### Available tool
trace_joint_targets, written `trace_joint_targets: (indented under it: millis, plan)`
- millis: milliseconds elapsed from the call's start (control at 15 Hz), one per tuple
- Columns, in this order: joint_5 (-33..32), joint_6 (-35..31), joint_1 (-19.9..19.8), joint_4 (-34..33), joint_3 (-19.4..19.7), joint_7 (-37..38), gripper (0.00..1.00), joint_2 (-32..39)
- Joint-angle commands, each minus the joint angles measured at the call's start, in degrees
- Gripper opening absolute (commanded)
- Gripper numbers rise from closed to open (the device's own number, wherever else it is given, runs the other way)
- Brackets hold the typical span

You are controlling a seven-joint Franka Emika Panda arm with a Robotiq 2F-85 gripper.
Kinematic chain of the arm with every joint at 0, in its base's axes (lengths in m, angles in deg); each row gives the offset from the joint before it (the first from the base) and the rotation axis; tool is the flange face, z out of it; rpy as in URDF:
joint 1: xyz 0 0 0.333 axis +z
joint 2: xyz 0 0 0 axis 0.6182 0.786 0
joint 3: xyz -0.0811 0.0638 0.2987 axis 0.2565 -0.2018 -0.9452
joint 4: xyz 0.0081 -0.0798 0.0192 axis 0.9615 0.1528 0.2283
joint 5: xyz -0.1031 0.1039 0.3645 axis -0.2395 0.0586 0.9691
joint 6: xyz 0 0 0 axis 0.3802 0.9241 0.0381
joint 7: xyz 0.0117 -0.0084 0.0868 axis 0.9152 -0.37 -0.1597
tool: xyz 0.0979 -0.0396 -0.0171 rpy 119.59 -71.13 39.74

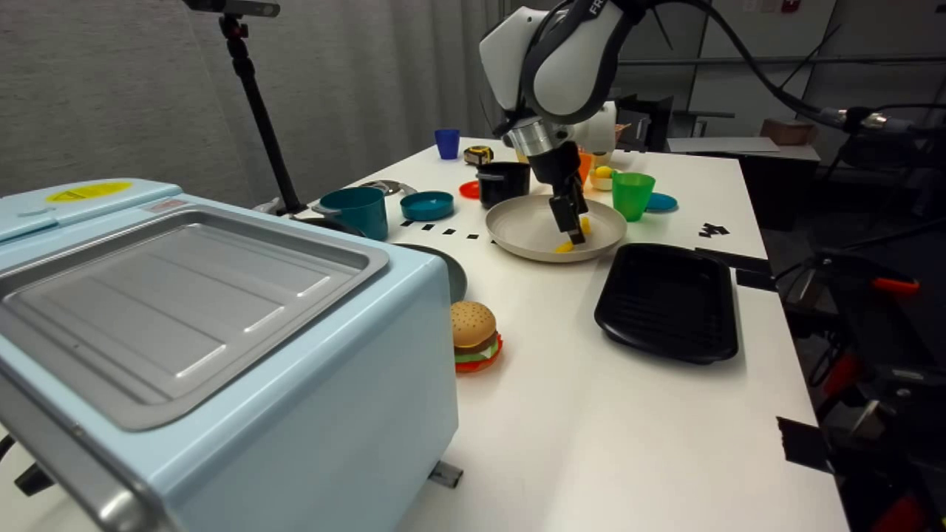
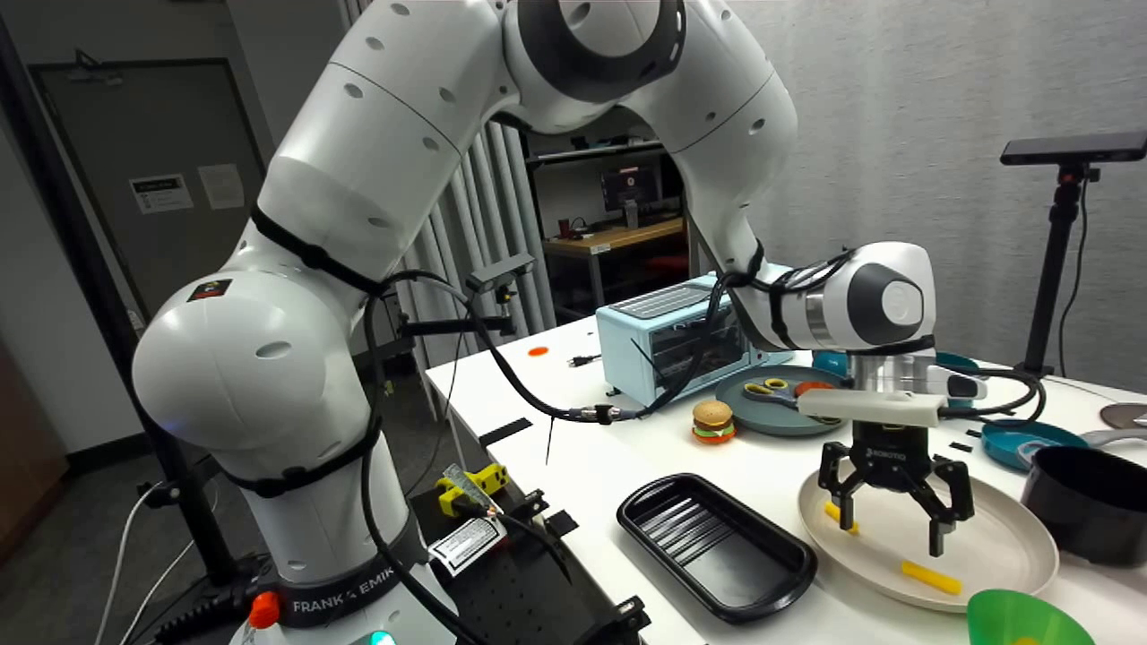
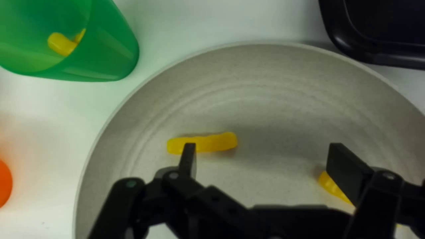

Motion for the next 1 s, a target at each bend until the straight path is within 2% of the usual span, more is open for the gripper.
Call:
trace_joint_targets:
  millis: [0,467,933]
  plan:
    - [1.33,0.01,-0.71,-1.45,-1.19,-2.93,1.00,0.86]
    - [2.40,0.76,-0.41,-2.43,-3.25,-5.25,1.00,1.91]
    - [2.29,0.81,-0.60,-6.11,-2.32,-4.42,1.00,4.19]
